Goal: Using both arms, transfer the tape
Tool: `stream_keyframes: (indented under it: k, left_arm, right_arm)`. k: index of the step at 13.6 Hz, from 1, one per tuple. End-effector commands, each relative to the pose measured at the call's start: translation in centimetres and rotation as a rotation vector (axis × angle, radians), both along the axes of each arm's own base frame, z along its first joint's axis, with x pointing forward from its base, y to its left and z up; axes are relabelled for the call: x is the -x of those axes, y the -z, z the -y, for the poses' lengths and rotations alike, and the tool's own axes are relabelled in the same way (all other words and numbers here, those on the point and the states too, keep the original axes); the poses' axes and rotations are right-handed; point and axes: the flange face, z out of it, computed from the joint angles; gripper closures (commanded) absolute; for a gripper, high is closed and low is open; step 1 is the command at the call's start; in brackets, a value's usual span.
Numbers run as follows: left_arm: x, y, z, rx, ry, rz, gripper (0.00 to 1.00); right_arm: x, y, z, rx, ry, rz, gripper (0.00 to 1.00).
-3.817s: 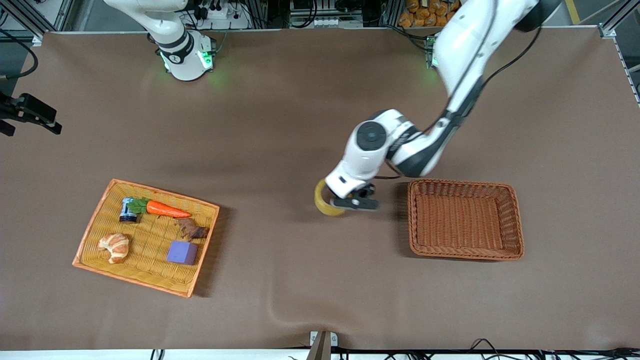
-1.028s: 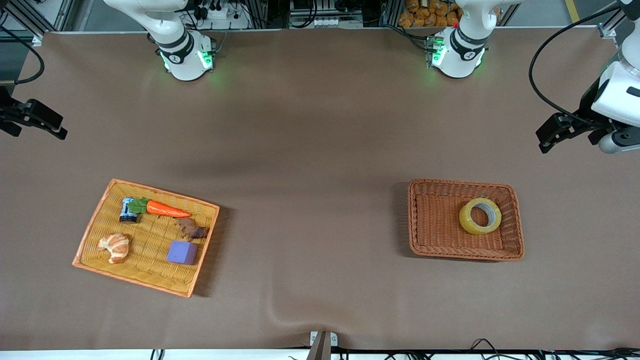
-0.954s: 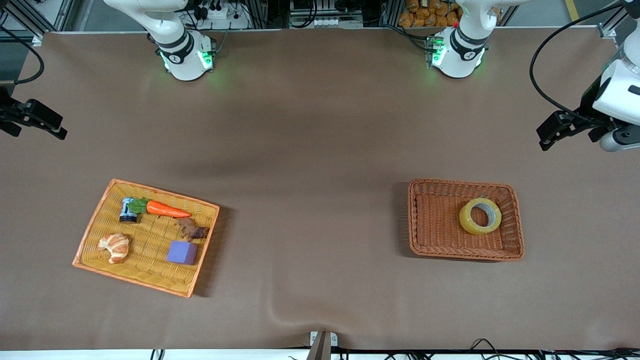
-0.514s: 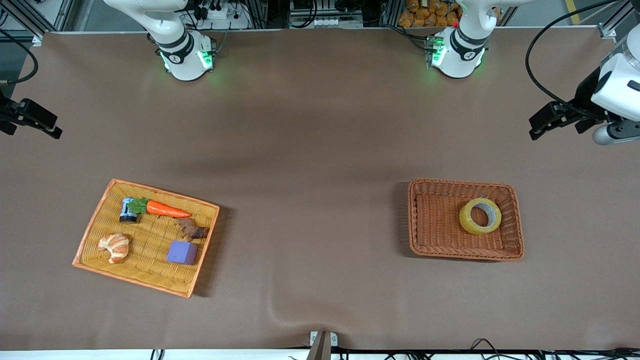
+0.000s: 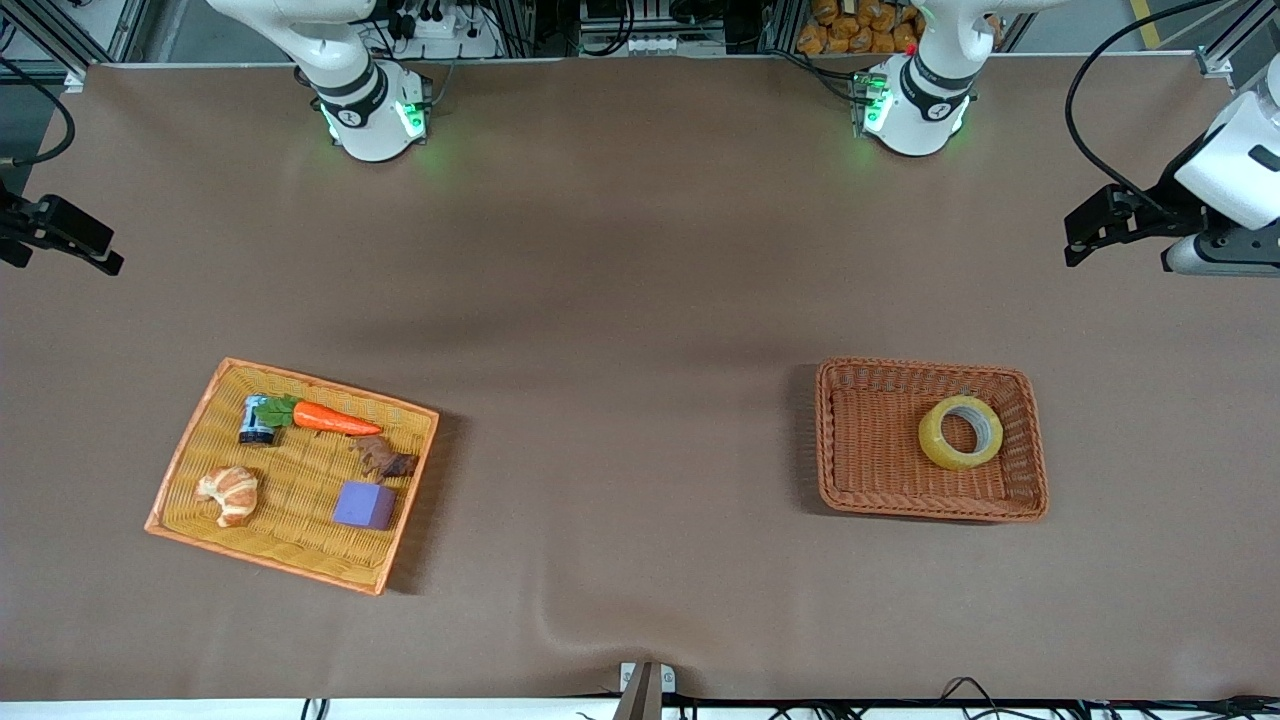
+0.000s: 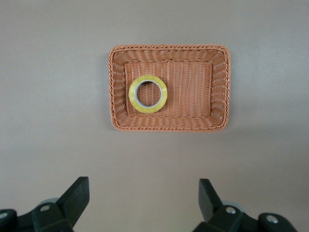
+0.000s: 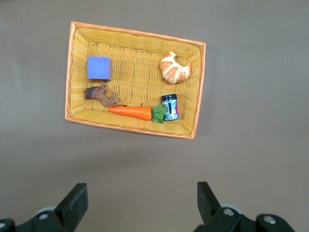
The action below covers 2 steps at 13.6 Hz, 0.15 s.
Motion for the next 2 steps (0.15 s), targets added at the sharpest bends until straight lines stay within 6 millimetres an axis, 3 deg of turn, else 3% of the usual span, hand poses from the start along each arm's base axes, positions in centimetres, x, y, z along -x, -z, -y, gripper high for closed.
stream_keyframes:
  k: [1, 2]
  left_arm:
    - [0.80, -0.83, -0.23, 0.023, 0.007, 0.004, 0.00]
    - [0.87, -0.97, -0.16, 0.023, 0.004, 0.005, 0.00]
  right_arm:
    - [0.44, -0.63, 0.03, 0.002, 0.013, 0.001, 0.00]
    - [0.50, -0.71, 0.12, 0.002, 0.015, 0.003, 0.00]
